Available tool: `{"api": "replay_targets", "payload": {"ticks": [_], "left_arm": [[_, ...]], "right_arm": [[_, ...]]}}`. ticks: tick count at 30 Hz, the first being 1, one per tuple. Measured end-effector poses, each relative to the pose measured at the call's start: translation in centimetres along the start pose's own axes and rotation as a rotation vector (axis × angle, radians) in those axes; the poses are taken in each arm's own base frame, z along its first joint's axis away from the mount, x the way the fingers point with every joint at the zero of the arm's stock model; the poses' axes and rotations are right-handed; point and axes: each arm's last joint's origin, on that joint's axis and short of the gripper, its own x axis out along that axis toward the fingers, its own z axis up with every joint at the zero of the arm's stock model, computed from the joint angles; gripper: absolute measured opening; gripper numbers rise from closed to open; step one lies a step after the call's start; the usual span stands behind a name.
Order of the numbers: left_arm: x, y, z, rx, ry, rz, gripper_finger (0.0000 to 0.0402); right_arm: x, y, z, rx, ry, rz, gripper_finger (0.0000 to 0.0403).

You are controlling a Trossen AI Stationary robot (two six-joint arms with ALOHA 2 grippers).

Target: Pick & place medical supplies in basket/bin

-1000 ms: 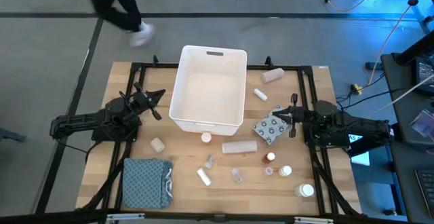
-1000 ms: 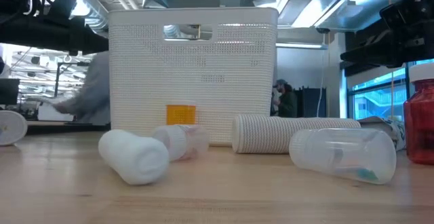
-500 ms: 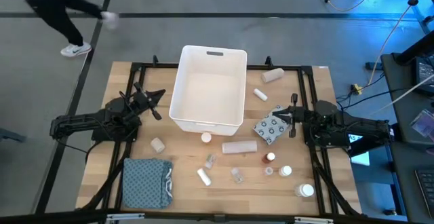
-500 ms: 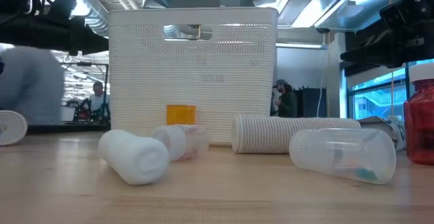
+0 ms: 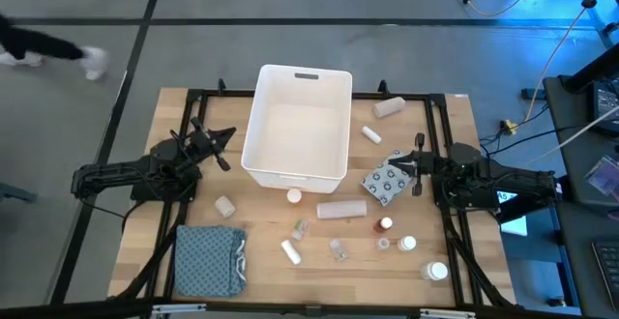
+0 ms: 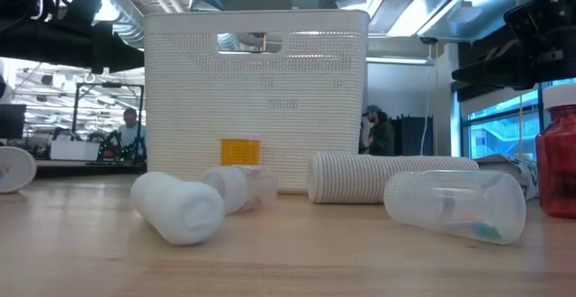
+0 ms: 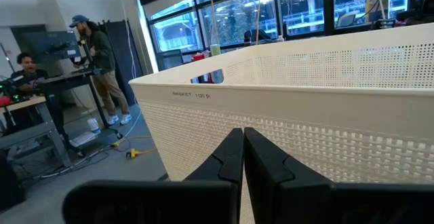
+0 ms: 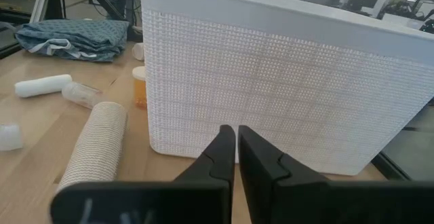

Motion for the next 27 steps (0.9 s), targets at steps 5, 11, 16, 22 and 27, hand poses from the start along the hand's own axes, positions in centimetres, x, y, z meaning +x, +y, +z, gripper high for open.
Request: {"api": "replay_targets", "payload": {"ticks": [5, 11, 16, 22, 27], "left_arm": [[0.00, 0.00, 0.01, 0.000, 0.000, 0.000, 0.0007], [0.00, 0.00, 0.00, 0.000, 0.000, 0.000, 0.0007], [0.00, 0.00, 0.00, 0.000, 0.000, 0.000, 0.0007], [0.00, 0.00, 0.00, 0.000, 0.000, 0.000, 0.0007], [0.00, 0.02, 0.00, 0.016, 0.001, 0.006, 0.0006]], "right_arm": [[0.00, 0.00, 0.00, 0.015, 0.000, 0.000, 0.0023], [0.00, -0.06, 0.29, 0.228, -0.030, -0.004, 0.0023], [-0.01, -0.07, 0.36, 0.291, -0.037, -0.003, 0.0023], [-0.01, -0.08, 0.39, 0.289, -0.040, -0.003, 0.0023], [-0.02, -0.09, 0.45, 0.327, -0.046, -0.002, 0.0023]]}}
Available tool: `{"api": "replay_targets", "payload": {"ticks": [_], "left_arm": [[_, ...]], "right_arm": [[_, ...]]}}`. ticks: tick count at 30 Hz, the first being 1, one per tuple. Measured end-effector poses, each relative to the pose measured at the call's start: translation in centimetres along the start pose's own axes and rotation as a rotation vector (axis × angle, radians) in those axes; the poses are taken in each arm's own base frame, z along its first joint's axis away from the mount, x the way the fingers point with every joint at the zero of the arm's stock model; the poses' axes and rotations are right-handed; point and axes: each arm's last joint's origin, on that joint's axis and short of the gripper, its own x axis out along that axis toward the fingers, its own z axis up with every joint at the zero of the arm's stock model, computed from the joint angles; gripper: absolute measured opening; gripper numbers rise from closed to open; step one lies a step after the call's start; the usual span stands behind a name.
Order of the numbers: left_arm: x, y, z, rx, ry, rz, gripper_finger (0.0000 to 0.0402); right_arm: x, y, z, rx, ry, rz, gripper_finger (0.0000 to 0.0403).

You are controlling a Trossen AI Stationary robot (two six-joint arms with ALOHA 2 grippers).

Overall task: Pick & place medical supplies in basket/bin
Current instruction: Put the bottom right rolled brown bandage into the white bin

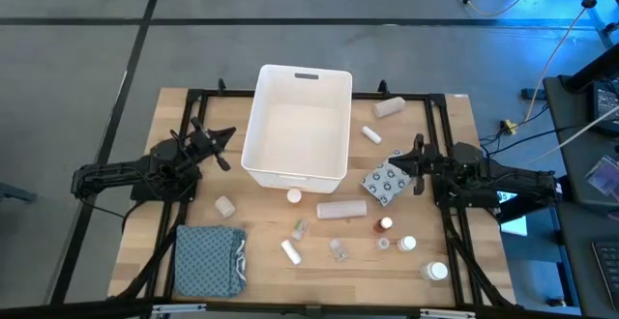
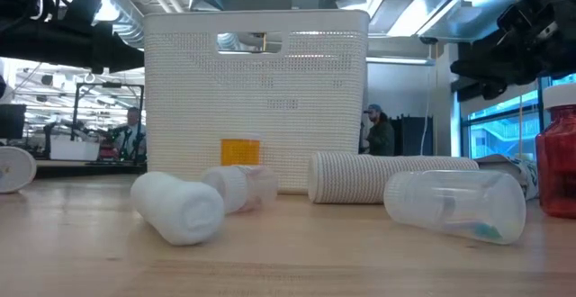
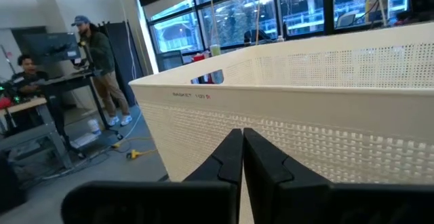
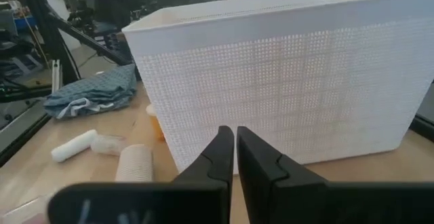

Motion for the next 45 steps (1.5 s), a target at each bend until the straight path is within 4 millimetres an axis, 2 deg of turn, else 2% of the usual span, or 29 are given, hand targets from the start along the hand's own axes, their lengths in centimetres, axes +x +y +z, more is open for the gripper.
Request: {"api": "replay_targets", "payload": {"ticks": [5, 9, 17, 21, 28, 34, 40, 45], "left_arm": [[0.0, 0.0, 0.0, 0.033, 0.000, 0.000, 0.0007], [0.0, 0.0, 0.0, 0.034, 0.000, -0.001, 0.0008], [0.0, 0.0, 0.0, 0.036, 0.000, -0.002, 0.0008], [0.0, 0.0, 0.1, 0.029, -0.014, 0.001, 0.0007], [0.0, 0.1, 0.4, 0.017, -0.035, 0.006, 0.0008], [0.0, 0.2, 0.9, -0.009, -0.082, 0.017, 0.0006], [-0.1, 0.2, 1.0, -0.018, -0.097, 0.020, 0.0008], [0.0, 0.2, 1.0, -0.018, -0.096, 0.020, 0.0006]], "right_arm": [[0.0, 0.0, 0.1, 0.139, -0.006, 0.007, 0.0023], [0.0, -0.1, 0.1, 0.133, -0.018, -0.052, 0.0023], [0.0, -0.1, 0.5, 0.136, -0.056, -0.040, 0.0033], [0.0, -0.1, 0.5, 0.132, -0.060, -0.038, 0.0070], [0.0, -0.1, 0.5, 0.215, -0.062, -0.035, 0.0177], [0.0, -0.1, 0.5, 0.193, -0.066, -0.036, 0.0256], [-0.1, 0.1, 1.4, 0.214, -0.157, -0.013, 0.0281], [-0.4, 0.3, 2.6, 0.099, -0.273, 0.031, 0.0278]]}}
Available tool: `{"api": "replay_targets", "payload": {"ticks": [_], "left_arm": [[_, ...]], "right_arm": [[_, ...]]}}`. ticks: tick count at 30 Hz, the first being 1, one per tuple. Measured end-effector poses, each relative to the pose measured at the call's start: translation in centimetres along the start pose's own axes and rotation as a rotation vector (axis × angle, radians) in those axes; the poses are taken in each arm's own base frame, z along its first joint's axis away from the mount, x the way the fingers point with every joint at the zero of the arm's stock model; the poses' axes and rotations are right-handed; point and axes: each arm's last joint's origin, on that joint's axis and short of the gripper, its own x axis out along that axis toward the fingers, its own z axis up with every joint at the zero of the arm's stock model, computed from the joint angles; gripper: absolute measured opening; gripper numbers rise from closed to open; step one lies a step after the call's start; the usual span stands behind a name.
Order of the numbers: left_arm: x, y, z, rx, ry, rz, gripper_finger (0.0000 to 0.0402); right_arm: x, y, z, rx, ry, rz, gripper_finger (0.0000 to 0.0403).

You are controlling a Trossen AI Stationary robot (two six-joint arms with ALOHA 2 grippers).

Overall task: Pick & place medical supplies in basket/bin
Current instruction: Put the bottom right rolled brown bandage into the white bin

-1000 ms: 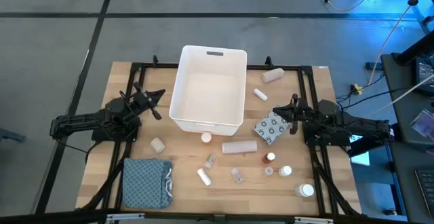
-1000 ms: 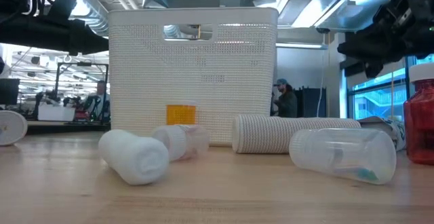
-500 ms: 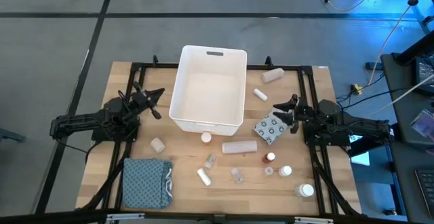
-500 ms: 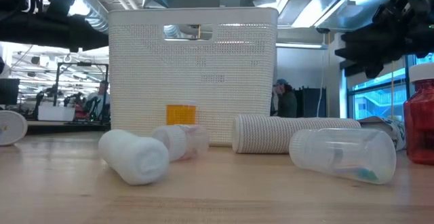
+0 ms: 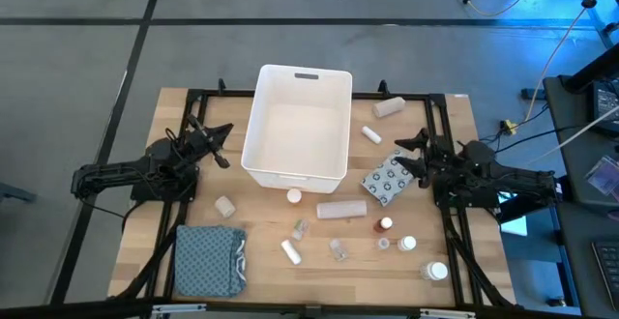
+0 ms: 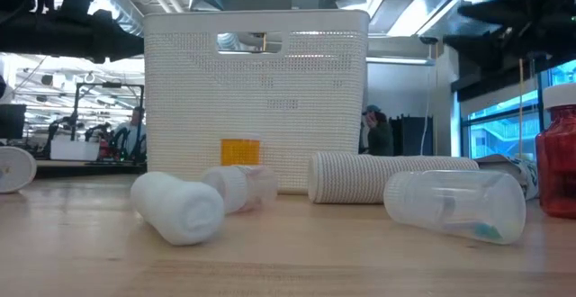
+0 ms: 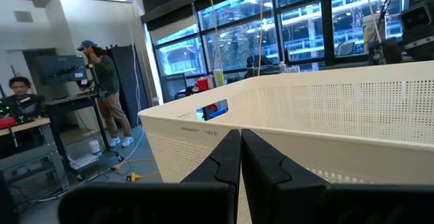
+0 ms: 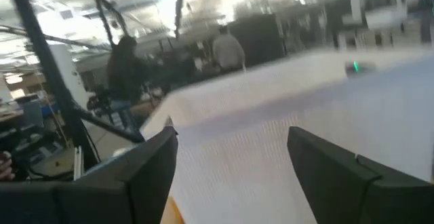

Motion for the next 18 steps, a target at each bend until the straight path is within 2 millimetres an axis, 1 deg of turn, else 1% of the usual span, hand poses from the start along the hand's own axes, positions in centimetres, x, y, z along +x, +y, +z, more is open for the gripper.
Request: {"api": "replay_targets", "payload": {"ticks": [5, 9, 12, 14, 18], "left_arm": [[0.0, 0.0, 0.0, 0.000, 0.000, 0.000, 0.0006], [0.0, 0.0, 0.0, 0.000, 0.000, 0.000, 0.0008], [0.0, 0.0, 0.0, 0.000, 0.000, 0.000, 0.0008], [0.0, 0.0, 0.0, 0.000, 0.000, 0.000, 0.0006], [0.0, 0.0, 0.0, 0.000, 0.000, 0.000, 0.0007]], "right_arm": [[0.0, 0.4, 1.0, -0.127, -0.085, 0.072, 0.0277], [0.4, 0.8, 2.4, -0.195, -0.078, 0.092, 0.0277], [1.3, 1.2, 3.6, -0.234, 0.020, 0.103, 0.0277], [2.1, 1.4, 4.3, -0.256, 0.116, 0.092, 0.0277], [4.7, 1.7, 5.2, -0.282, 0.326, 0.078, 0.0277]]}}
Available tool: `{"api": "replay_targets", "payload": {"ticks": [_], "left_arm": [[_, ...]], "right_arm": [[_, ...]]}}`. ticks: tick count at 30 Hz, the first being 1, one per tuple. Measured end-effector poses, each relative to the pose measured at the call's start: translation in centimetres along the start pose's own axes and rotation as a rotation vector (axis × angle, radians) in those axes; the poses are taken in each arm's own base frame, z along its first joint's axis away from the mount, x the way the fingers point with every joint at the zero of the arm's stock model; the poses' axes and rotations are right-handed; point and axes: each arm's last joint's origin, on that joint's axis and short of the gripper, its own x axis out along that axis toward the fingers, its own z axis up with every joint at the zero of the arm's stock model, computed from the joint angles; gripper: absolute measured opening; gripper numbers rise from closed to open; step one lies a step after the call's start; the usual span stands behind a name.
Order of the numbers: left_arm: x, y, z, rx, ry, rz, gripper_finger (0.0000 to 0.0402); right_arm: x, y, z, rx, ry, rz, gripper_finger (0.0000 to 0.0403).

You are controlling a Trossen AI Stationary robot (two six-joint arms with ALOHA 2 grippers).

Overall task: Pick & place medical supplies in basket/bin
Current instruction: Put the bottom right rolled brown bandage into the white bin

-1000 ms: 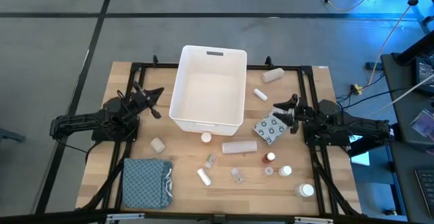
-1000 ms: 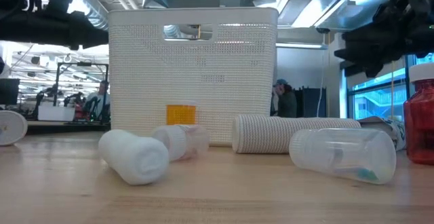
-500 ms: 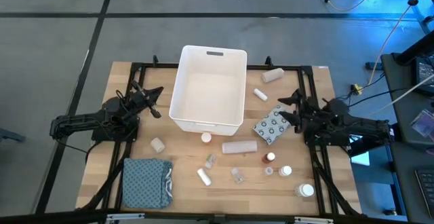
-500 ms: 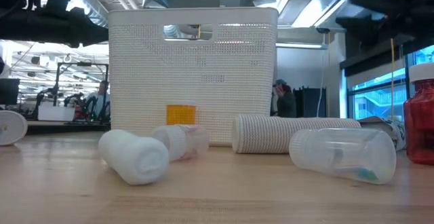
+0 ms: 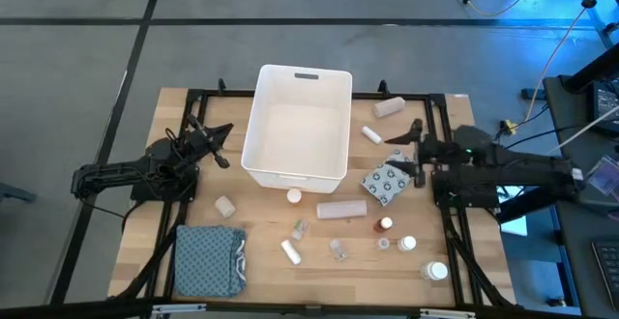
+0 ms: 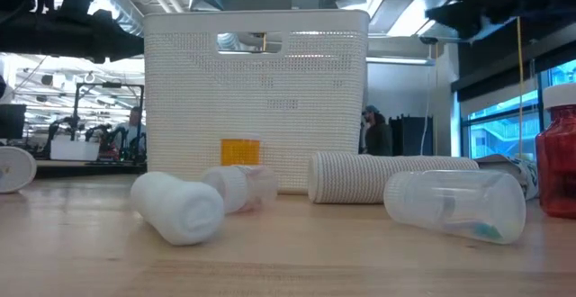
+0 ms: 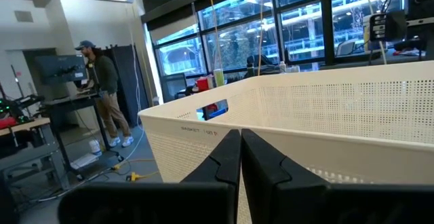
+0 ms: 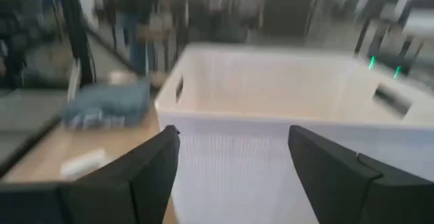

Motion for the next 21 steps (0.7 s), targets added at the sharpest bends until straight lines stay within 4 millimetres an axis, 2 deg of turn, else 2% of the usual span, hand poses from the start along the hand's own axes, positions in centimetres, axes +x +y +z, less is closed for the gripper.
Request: {"api": "replay_targets", "payload": {"ticks": [4, 9, 14, 18, 21], "left_arm": [[0.0, 0.0, 0.0, 0.000, 0.000, 0.000, 0.0008], [0.0, 0.0, 0.0, -0.002, 0.000, 0.000, 0.0005], [0.0, 0.0, 0.0, -0.002, 0.000, 0.000, 0.0008], [0.0, 0.0, 0.0, -0.002, 0.000, 0.000, 0.0006], [0.0, 0.0, 0.0, -0.002, 0.000, 0.000, 0.0006]], "right_arm": [[2.6, 0.3, 0.9, 0.008, 0.205, 0.049, 0.0277], [5.9, 1.4, 0.6, 0.029, 0.444, 0.076, 0.0277], [8.7, 3.2, -1.1, 0.088, 0.597, 0.117, 0.0277], [10.1, 5.0, -3.1, 0.119, 0.716, 0.148, 0.0277], [11.1, 6.1, -4.4, 0.078, 0.766, 0.137, 0.0277]]}}
